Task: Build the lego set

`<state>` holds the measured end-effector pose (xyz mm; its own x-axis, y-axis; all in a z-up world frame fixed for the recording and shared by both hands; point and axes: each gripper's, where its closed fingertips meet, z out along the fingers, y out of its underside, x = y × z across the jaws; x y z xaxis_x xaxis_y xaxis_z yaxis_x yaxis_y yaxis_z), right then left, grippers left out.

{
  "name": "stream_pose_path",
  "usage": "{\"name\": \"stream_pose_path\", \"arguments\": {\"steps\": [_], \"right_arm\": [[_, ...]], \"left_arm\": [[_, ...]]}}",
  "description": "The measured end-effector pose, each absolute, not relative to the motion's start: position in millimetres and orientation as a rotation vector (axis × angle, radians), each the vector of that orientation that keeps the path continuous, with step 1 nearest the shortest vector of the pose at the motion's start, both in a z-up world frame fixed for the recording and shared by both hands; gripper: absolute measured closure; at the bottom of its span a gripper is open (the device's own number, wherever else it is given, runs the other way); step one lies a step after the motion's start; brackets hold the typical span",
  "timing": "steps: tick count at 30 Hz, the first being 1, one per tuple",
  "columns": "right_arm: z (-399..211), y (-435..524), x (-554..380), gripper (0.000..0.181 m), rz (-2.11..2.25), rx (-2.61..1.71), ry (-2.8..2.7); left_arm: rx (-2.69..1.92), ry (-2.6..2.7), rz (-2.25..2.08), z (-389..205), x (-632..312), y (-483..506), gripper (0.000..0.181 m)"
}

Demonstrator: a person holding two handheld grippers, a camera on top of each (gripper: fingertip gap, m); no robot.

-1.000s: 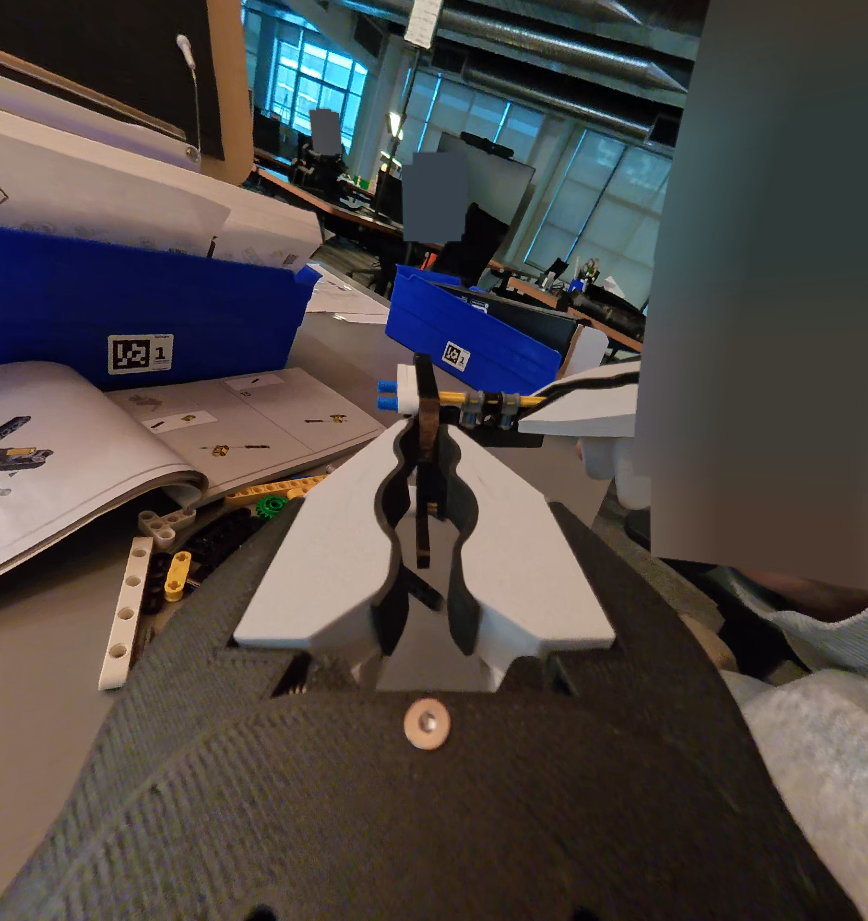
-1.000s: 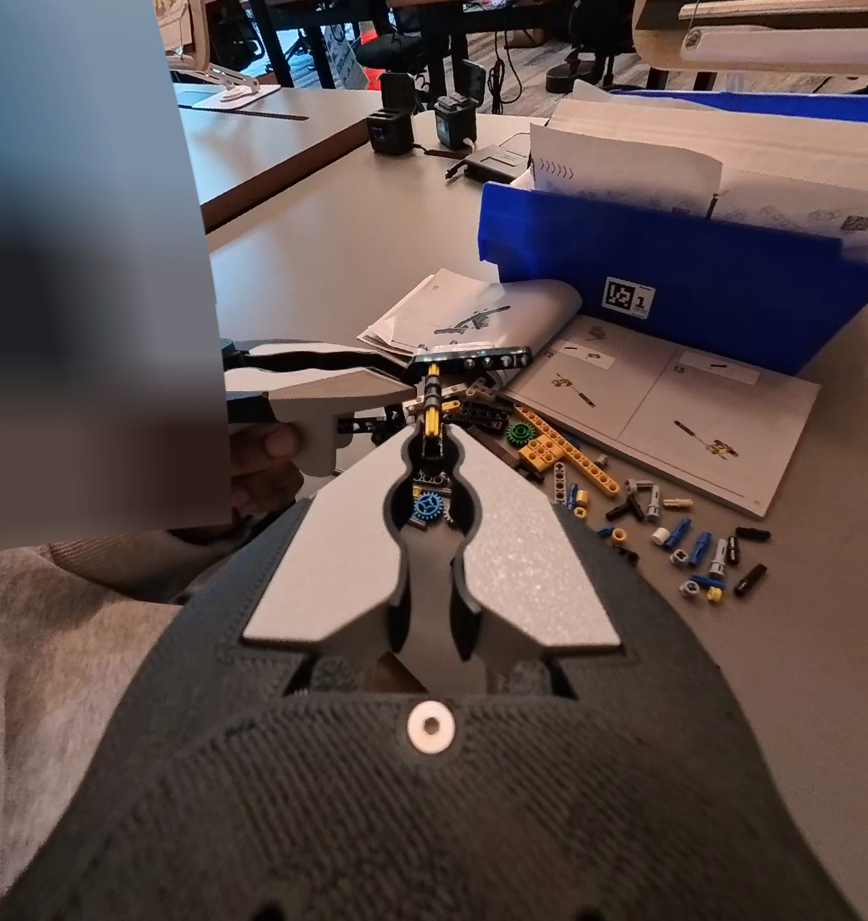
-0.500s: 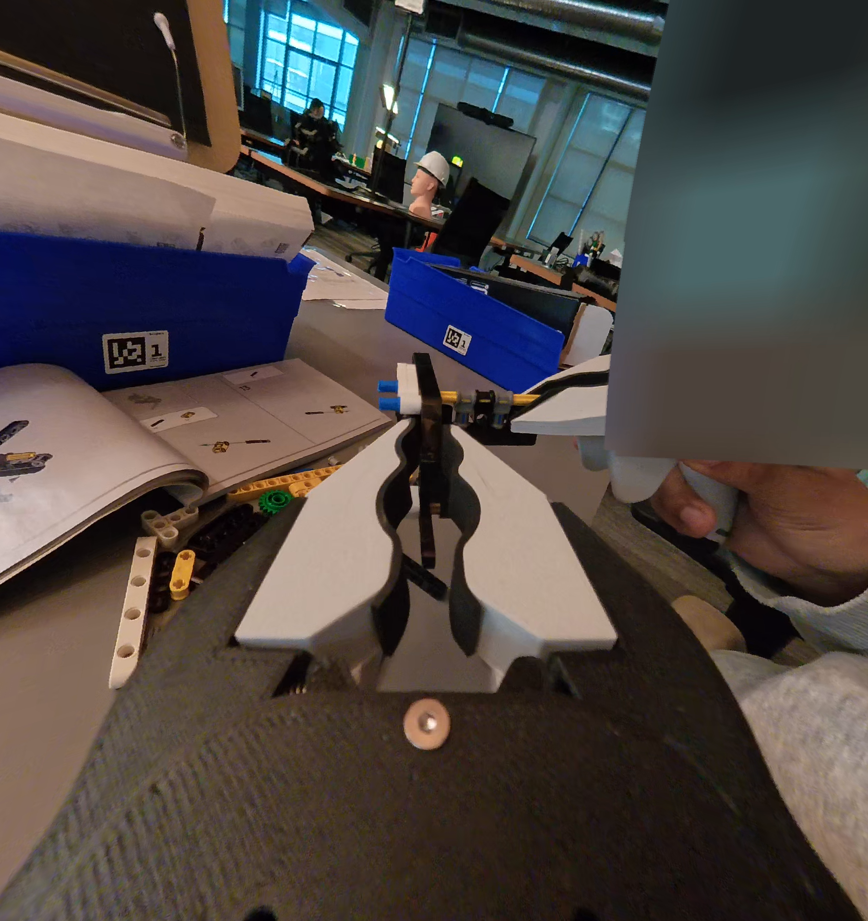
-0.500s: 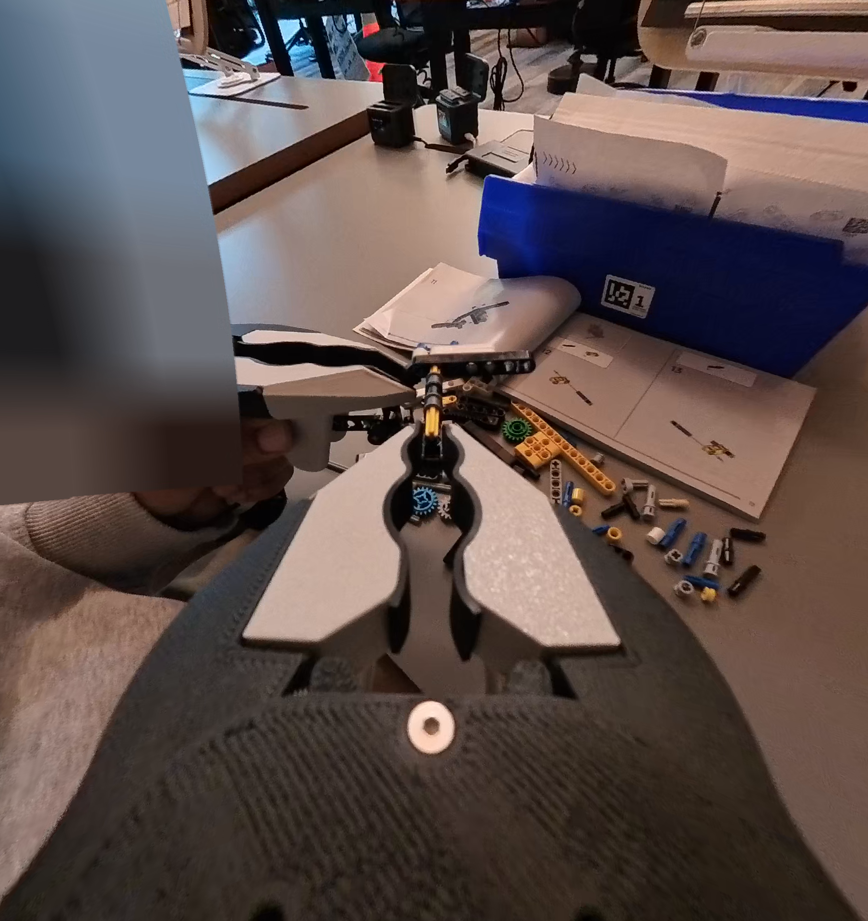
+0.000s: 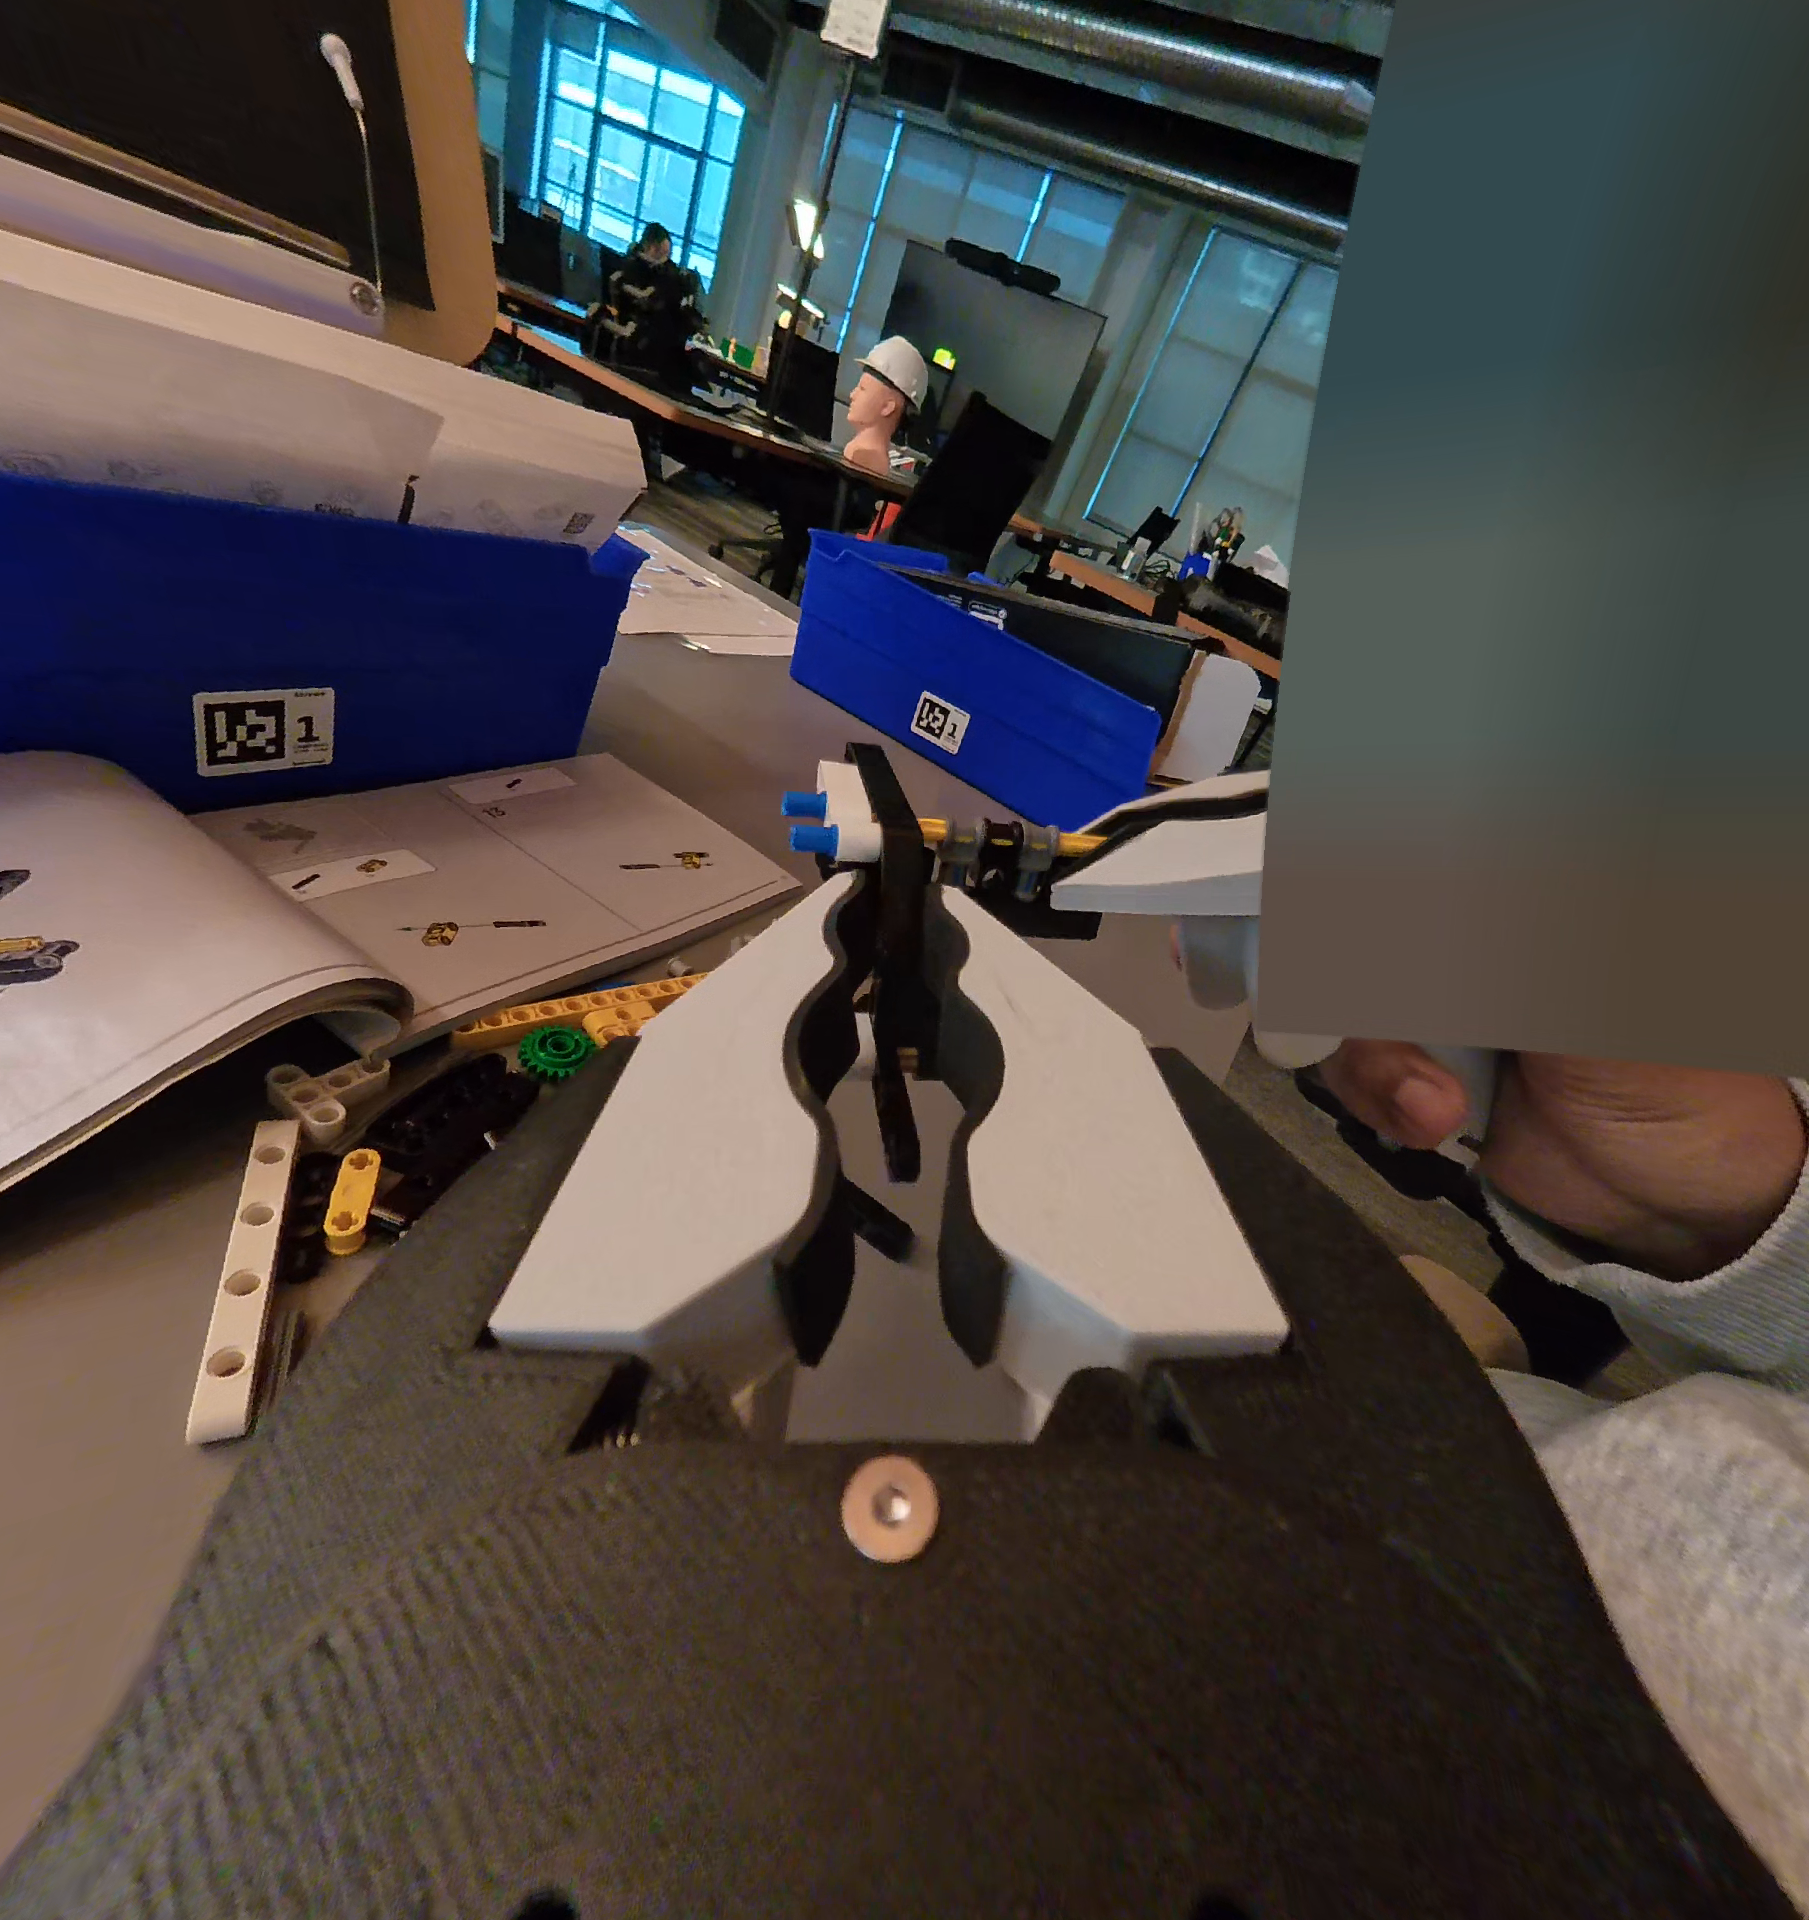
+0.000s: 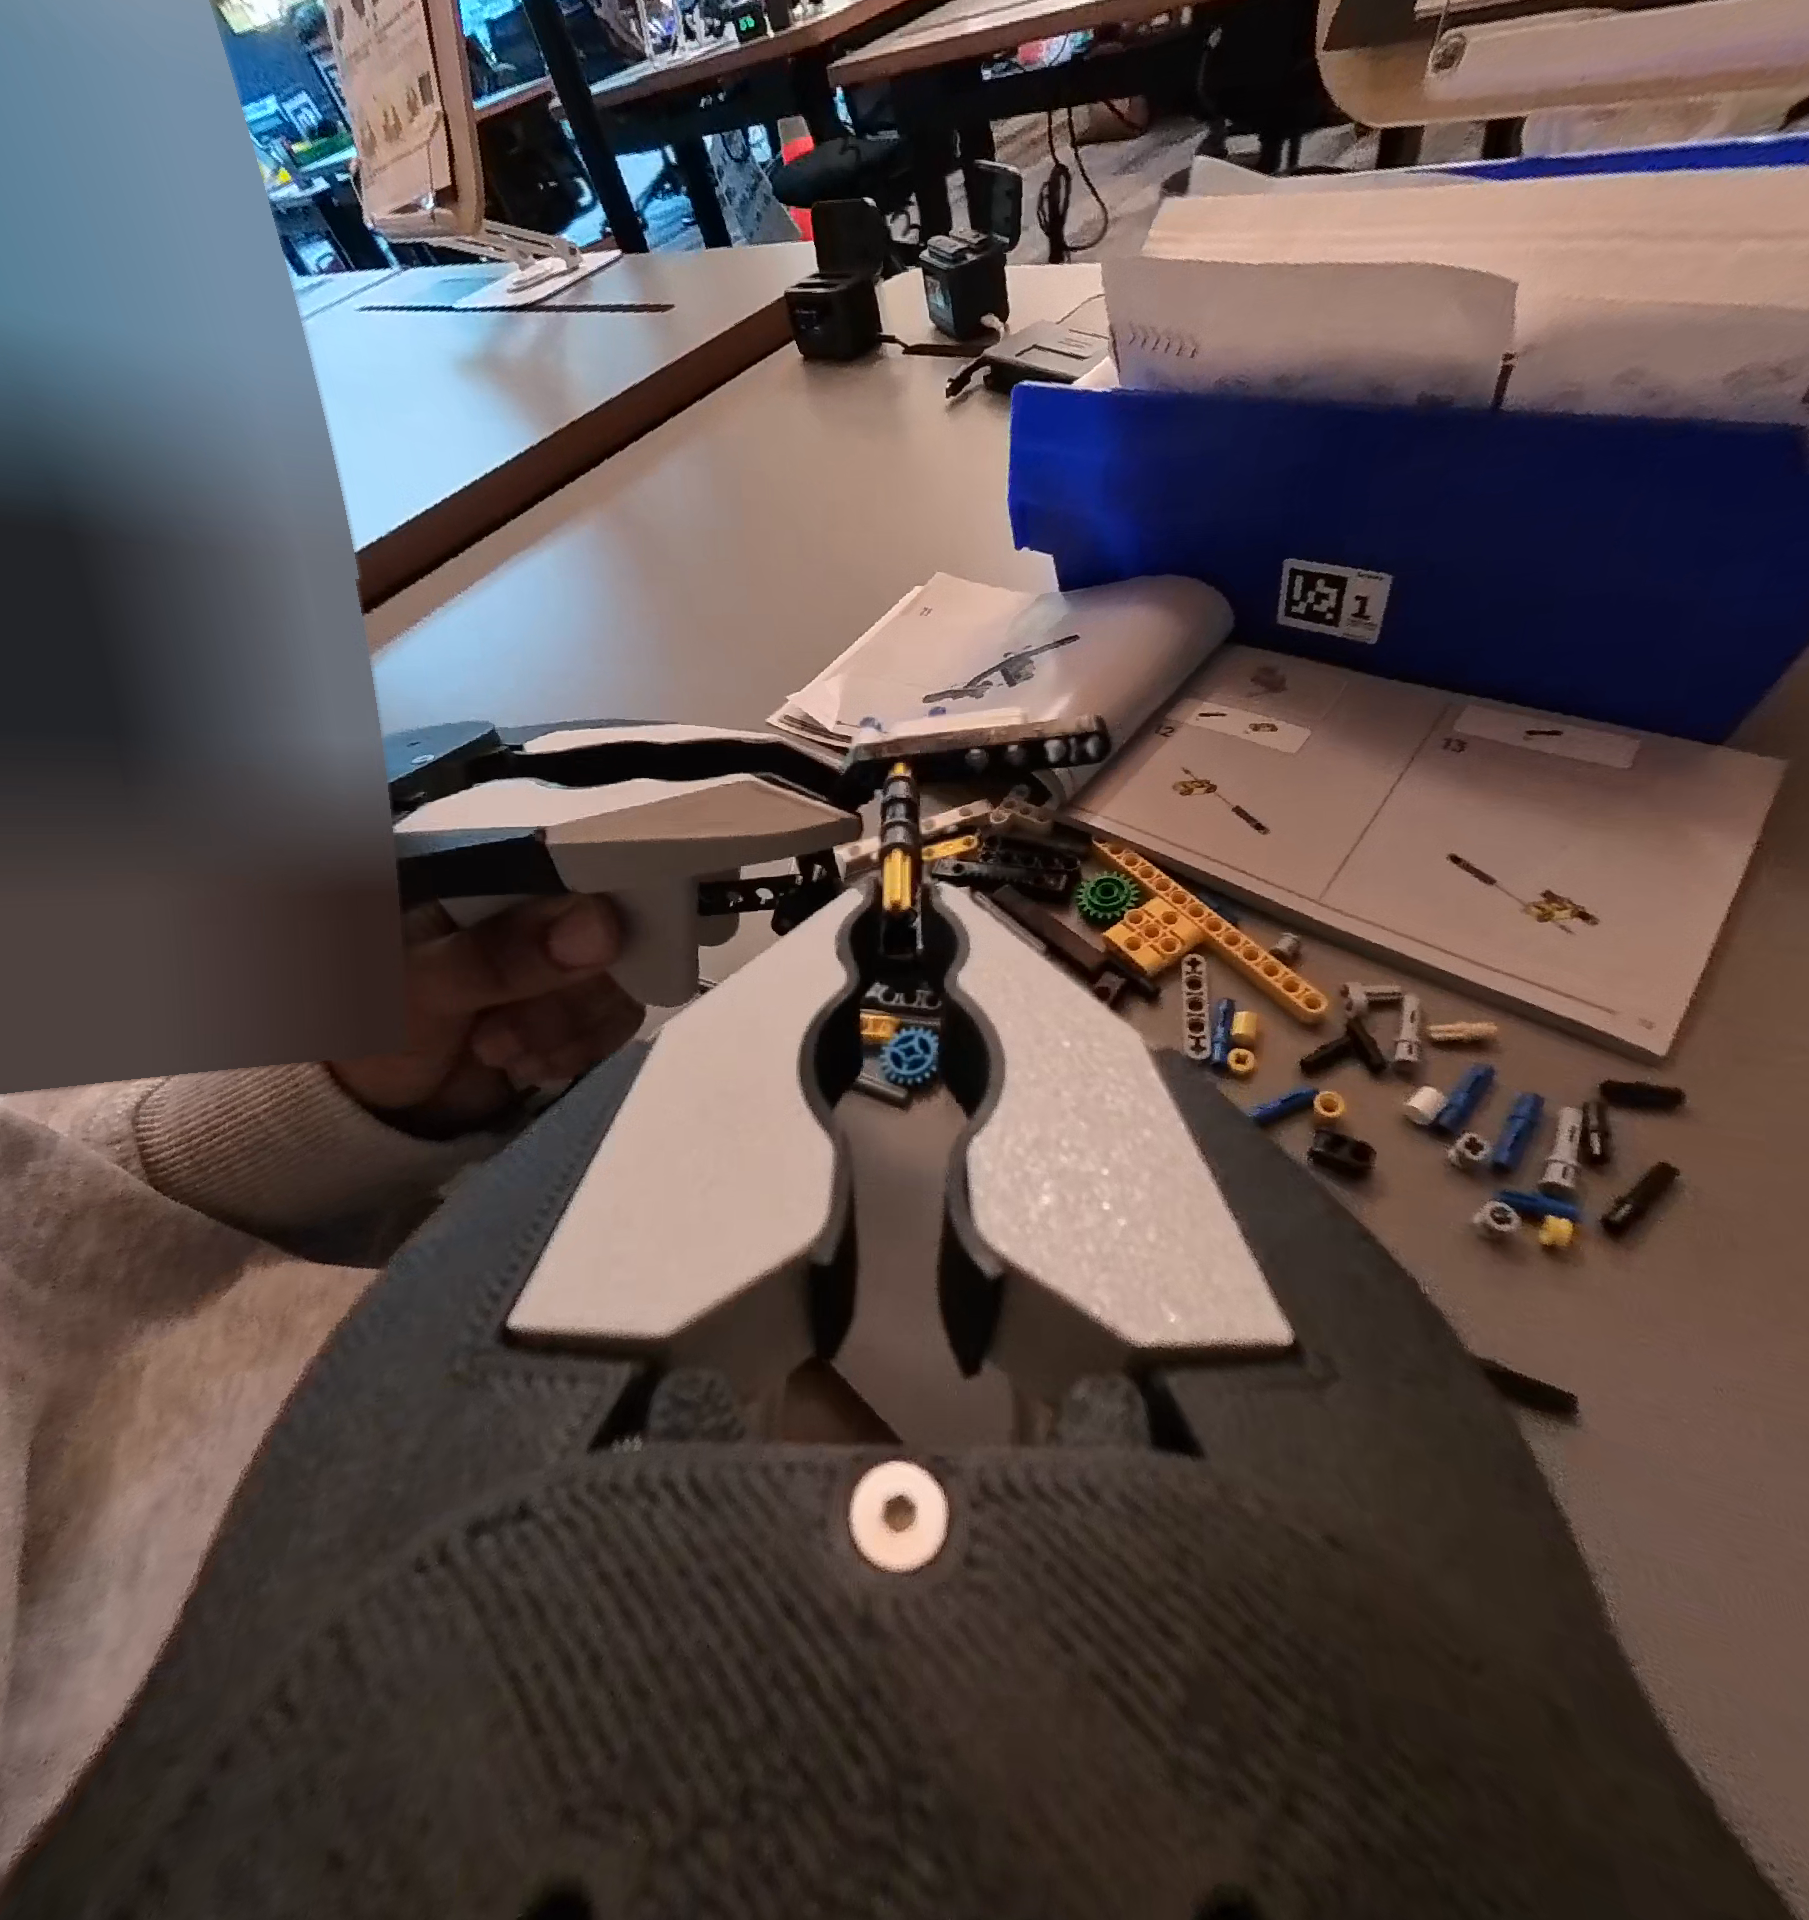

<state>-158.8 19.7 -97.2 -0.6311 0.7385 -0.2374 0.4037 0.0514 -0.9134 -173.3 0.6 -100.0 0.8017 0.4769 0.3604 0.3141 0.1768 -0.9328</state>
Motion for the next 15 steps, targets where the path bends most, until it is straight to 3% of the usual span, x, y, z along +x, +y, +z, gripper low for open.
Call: {"name": "stream_pose_path", "arguments": {"steps": [15], "right_arm": [[-98.2, 18.8, -161.2, 0.176, 1.641, -1.169, -2.039]], "left_arm": [[-1.416, -0.679, 0.155, -99.6, -175.5, -2.1, 0.175]]}}
